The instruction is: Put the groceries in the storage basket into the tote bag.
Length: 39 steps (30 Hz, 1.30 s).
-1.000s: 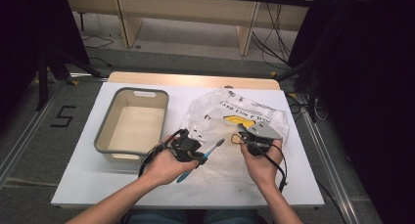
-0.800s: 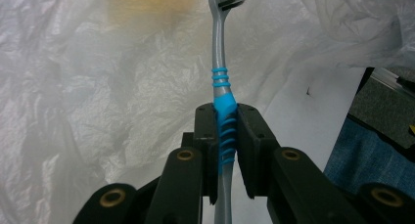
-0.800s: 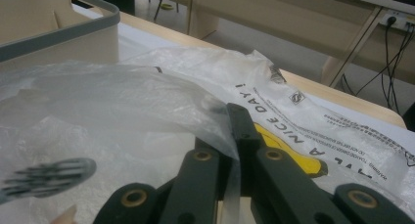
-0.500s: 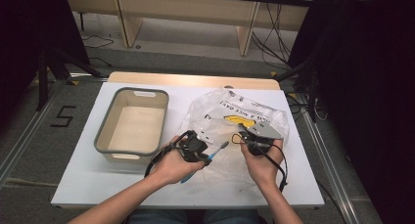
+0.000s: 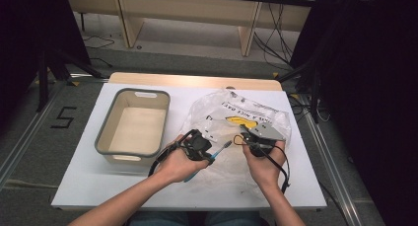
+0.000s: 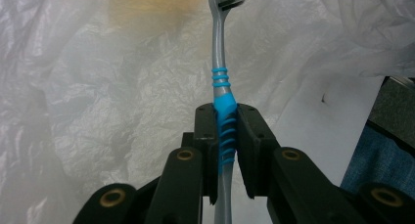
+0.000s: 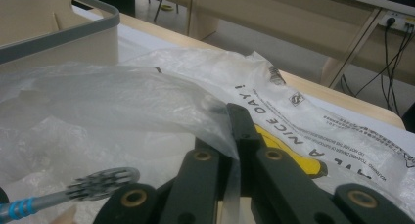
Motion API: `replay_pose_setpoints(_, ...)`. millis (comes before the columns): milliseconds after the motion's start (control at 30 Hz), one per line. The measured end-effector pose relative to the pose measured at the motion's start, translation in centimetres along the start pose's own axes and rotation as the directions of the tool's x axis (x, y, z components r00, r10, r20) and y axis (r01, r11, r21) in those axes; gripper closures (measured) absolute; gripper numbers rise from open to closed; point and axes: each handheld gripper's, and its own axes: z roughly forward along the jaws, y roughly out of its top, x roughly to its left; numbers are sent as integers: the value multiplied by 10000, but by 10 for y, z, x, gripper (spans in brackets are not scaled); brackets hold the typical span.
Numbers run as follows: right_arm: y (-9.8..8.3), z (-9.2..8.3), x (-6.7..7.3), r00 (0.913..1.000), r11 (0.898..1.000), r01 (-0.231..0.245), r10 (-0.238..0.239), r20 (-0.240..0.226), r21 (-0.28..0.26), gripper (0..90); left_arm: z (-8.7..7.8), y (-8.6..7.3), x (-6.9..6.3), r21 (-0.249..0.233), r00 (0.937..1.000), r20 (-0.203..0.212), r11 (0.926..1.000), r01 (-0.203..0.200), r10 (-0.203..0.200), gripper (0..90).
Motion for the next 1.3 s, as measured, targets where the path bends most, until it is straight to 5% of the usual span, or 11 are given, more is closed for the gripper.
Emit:
replay_pose_setpoints(667,1,0,0,10000,10000,4,-4,-36,-4,900,12,9,8,286,9995,-301,9995,117,-108,793)
replay_pose_setpoints(1300,1,-1,1,10000,10000,12,-12,-38,-26,900,19,22,10,77,9985,-500,9997,249,-245,793)
